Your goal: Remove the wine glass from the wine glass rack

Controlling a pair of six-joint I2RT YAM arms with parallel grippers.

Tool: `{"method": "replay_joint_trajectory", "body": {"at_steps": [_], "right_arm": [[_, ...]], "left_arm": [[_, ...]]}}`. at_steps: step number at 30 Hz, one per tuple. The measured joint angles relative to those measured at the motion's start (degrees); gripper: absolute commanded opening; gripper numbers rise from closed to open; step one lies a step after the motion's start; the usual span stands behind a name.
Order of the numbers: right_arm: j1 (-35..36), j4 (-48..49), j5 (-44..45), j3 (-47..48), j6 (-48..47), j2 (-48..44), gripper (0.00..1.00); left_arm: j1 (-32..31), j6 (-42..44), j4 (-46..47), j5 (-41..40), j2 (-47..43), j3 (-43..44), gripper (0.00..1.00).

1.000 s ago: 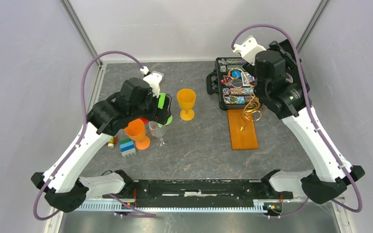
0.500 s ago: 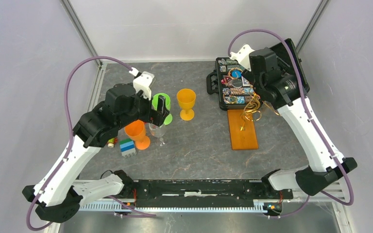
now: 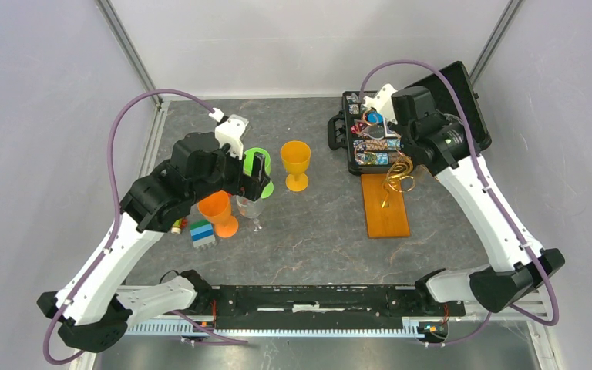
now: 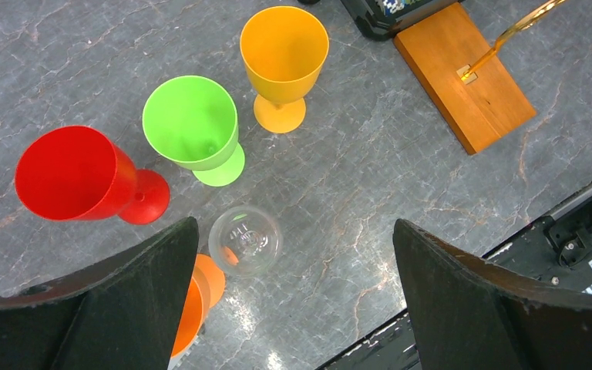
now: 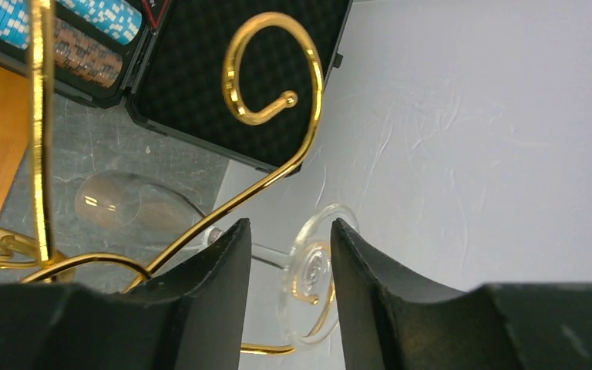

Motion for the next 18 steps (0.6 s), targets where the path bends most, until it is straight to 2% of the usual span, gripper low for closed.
{"method": "replay_joint_trajectory", "body": {"at_steps": [7, 13, 18], "right_arm": [[0.0, 1.1, 0.9, -3.2, -1.9, -1.9, 0.33], [0.0, 1.5, 1.7, -3.7, -2.4, -3.2, 0.18], [0.0, 2.3, 2.0, -4.3, -3.3, -4.1, 0.0]], "left_arm": [[0.0, 0.0, 0.0, 0.0, 0.0, -0.1, 1.0], [0.0, 0.0, 0.0, 0.0, 0.0, -0.1, 1.0], [0.0, 0.0, 0.0, 0.0, 0.0, -0.1, 1.0]]}}
